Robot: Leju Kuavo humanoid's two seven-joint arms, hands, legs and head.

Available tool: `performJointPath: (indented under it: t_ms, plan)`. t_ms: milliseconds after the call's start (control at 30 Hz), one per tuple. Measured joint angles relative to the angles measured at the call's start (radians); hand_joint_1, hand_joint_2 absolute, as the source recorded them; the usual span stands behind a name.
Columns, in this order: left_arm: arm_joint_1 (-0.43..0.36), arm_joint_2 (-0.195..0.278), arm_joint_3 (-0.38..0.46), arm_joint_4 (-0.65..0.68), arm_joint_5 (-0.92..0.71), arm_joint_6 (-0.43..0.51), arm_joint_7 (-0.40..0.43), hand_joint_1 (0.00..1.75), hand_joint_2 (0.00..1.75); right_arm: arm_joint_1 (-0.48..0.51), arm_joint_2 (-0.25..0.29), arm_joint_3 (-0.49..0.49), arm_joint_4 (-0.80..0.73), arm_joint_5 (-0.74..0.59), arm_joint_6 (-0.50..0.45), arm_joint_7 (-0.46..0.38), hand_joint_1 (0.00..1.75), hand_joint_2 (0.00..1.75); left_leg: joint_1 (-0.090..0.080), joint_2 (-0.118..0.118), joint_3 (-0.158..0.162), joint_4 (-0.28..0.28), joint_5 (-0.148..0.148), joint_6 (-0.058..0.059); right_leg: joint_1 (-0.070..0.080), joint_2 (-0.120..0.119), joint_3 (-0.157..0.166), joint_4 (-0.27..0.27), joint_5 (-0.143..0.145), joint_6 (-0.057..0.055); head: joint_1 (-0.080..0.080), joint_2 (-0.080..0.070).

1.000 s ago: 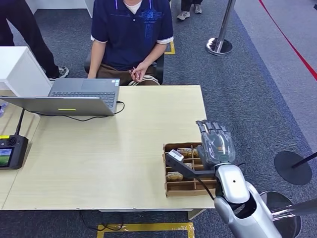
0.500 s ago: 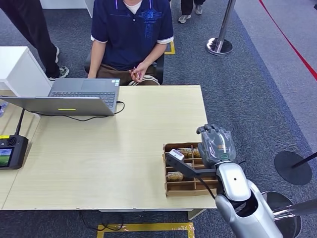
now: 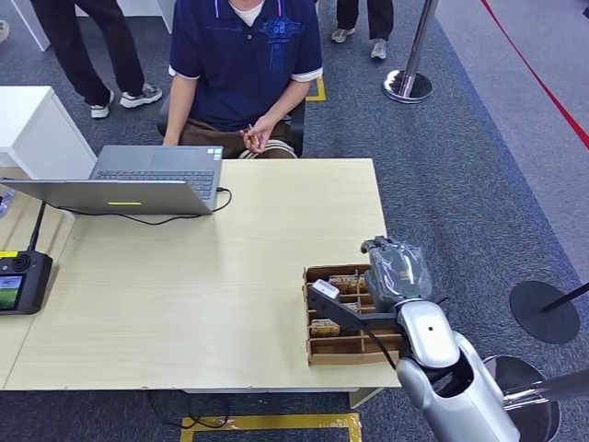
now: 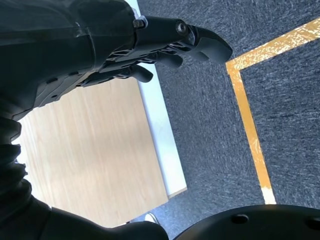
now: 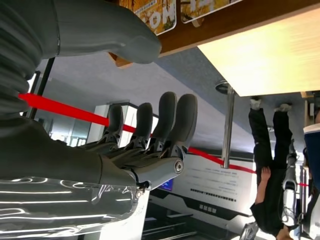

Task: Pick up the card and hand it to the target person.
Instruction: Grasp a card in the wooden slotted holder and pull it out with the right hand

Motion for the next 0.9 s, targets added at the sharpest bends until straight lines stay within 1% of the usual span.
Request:
performJointPath:
  t_ms: [167, 267, 300, 400, 567, 667, 900]
  plan:
    - [0.0, 0.0, 0.0, 0.0, 0.0, 0.0, 0.0, 0.0, 1.75, 0.0, 0.0, 0.0, 0.009, -0.001, 0.0, 0.0, 1.09, 1.75, 0.0, 0.0, 0.0, 0.0, 0.0, 0.0, 0.0, 0.0, 0.0, 0.0, 0.0, 0.0, 0.0, 0.0]
    - [0.0, 0.0, 0.0, 0.0, -0.001, 0.0, 0.0, 0.0, 1.75, 0.001, 0.0, -0.001, 0.013, -0.005, -0.001, 0.004, 1.26, 1.75, 0.0, 0.0, 0.0, 0.0, 0.0, 0.0, 0.0, 0.0, 0.0, 0.0, 0.0, 0.0, 0.0, 0.0]
    - [0.0, 0.0, 0.0, 0.0, -0.001, 0.0, 0.0, 0.0, 1.75, 0.002, 0.0, -0.002, 0.013, -0.006, -0.001, 0.006, 1.28, 1.75, 0.0, 0.0, 0.0, 0.0, 0.0, 0.0, 0.0, 0.0, 0.0, 0.0, 0.0, 0.0, 0.0, 0.0]
    - [0.0, 0.0, 0.0, 0.0, -0.001, 0.0, 0.0, 0.0, 1.75, 0.005, 0.0, -0.006, 0.014, -0.009, -0.002, 0.009, 1.23, 1.75, 0.0, 0.0, 0.0, 0.0, 0.0, 0.0, 0.0, 0.0, 0.0, 0.0, 0.0, 0.0, 0.0, 0.0]
    - [0.0, 0.0, 0.0, 0.0, -0.001, 0.0, 0.0, 0.0, 1.75, 0.017, 0.0, -0.016, 0.013, -0.009, -0.003, 0.013, 1.27, 1.75, 0.0, 0.0, 0.0, 0.0, 0.0, 0.0, 0.0, 0.0, 0.0, 0.0, 0.0, 0.0, 0.0, 0.0]
    - [0.0, 0.0, 0.0, 0.0, -0.001, 0.0, 0.0, 0.0, 1.75, 0.02, 0.0, -0.018, 0.013, -0.009, -0.003, 0.017, 1.21, 1.75, 0.0, 0.0, 0.0, 0.0, 0.0, 0.0, 0.0, 0.0, 0.0, 0.0, 0.0, 0.0, 0.0, 0.0]
    - [0.0, 0.0, 0.0, 0.0, -0.003, 0.0, 0.0, 0.0, 1.75, 0.027, 0.0, -0.027, 0.01, -0.004, 0.001, 0.02, 0.78, 1.75, 0.0, 0.0, 0.0, 0.0, 0.0, 0.0, 0.0, 0.0, 0.0, 0.0, 0.0, 0.0, 0.0, 0.0]
